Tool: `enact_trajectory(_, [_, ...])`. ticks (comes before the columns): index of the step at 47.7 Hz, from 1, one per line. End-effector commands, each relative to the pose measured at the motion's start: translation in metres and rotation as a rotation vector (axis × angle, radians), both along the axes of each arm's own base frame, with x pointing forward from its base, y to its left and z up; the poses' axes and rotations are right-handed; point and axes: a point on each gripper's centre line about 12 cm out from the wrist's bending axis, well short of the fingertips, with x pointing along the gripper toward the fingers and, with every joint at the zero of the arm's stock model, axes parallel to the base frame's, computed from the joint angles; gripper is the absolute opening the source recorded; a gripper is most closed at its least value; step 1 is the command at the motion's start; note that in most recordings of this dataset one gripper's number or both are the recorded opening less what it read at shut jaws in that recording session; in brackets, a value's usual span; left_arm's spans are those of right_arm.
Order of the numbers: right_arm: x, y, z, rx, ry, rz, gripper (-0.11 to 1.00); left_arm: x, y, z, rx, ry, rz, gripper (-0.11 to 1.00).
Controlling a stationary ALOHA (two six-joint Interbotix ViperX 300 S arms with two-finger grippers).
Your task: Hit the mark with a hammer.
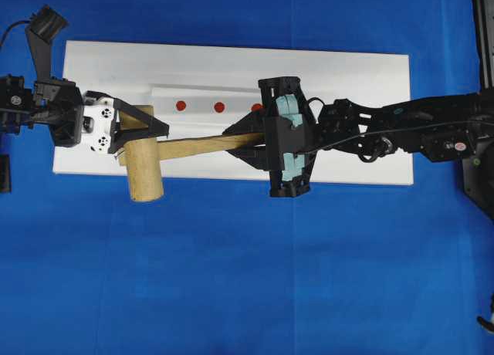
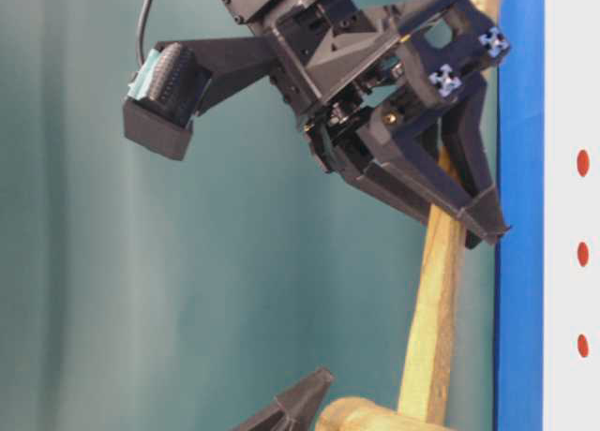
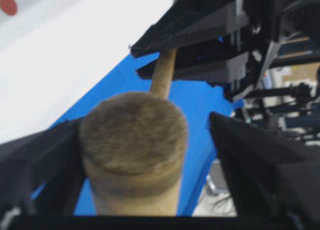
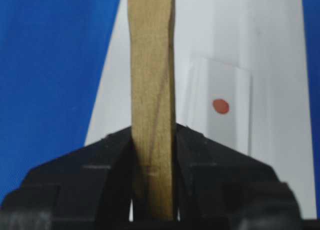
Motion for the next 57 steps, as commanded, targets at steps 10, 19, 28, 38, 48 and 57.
enact_trajectory(10, [-0.004,-0.002,0.02,0.021,-0.055,-0.021,0.07,-0.004,-0.001,0.018,0.002,-0.067,-0.002,0.87])
enact_trajectory(19, [-0.022,-0.002,0.023,0.036,-0.058,-0.03,0.07,-0.023,-0.001,0.02,-0.001,-0.08,-0.001,0.87])
enact_trajectory(28, [-0.043,0.0,0.028,0.053,-0.071,-0.036,0.07,-0.041,-0.002,0.023,0.001,-0.087,-0.004,0.86])
enact_trajectory(38, [-0.062,0.001,0.03,0.076,-0.081,-0.049,0.07,-0.061,-0.003,0.028,-0.003,-0.089,-0.003,0.86])
enact_trajectory(48, [-0.064,0.0,0.032,0.087,-0.092,-0.064,0.07,-0.071,-0.001,0.029,0.029,-0.08,-0.004,0.86])
enact_trajectory(57, [-0.061,0.007,0.033,0.132,-0.094,-0.07,0.07,-0.07,0.002,0.025,0.174,-0.045,-0.044,0.85])
